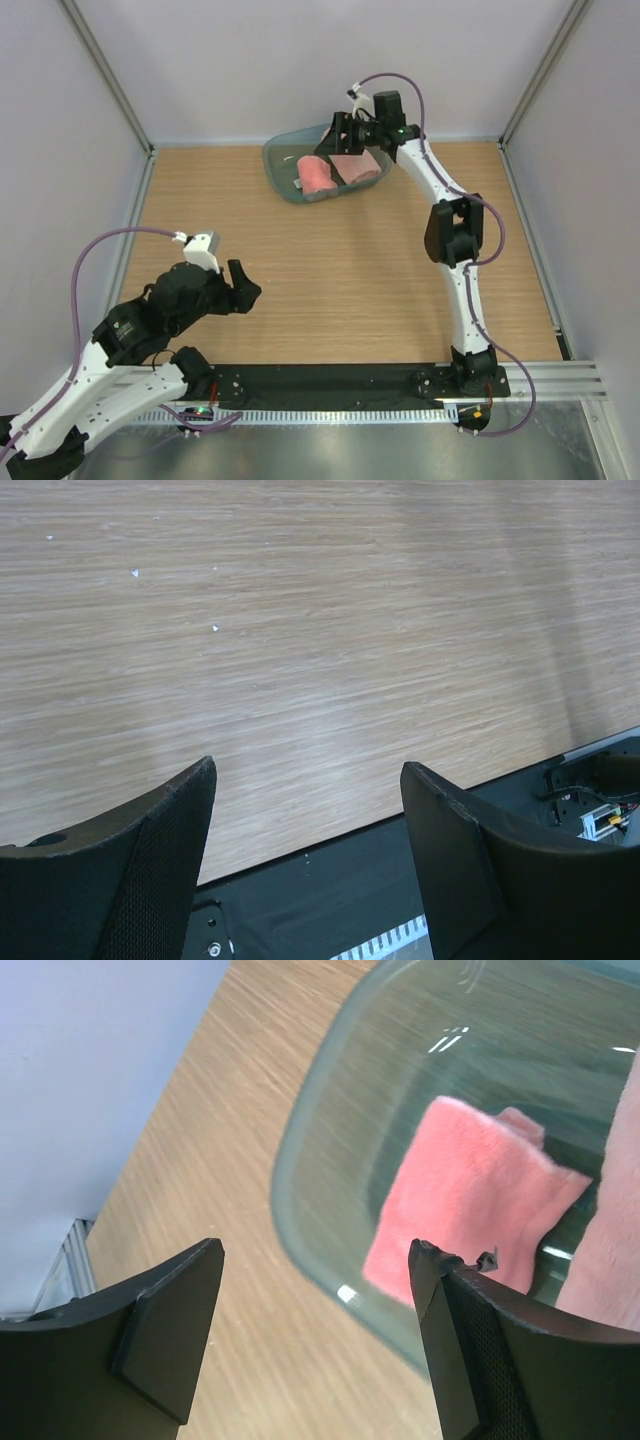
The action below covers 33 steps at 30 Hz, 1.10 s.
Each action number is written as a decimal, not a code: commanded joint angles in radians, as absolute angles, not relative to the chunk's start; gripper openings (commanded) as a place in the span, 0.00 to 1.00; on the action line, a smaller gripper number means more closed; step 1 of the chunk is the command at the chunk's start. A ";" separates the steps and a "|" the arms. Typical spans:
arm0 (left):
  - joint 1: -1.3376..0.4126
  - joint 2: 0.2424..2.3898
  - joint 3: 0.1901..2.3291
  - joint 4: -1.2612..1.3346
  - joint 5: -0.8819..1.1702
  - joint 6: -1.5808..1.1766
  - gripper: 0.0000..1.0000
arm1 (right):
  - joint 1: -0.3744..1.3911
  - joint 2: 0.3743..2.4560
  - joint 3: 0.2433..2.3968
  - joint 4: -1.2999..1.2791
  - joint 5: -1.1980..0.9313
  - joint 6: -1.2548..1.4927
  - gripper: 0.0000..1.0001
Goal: Roll the towels
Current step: Place the rolled towel into the container
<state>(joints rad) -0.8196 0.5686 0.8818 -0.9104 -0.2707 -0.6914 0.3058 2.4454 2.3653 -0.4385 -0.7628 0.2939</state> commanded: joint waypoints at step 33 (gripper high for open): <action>-0.816 0.465 0.750 -0.740 -0.732 -0.707 0.90 | 0.502 0.796 0.769 -0.219 -0.236 0.491 0.95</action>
<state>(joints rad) -0.8196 0.4946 0.8078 -0.8547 -0.5293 -0.7212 0.5011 0.8463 0.7628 -0.2581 -0.2951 0.4572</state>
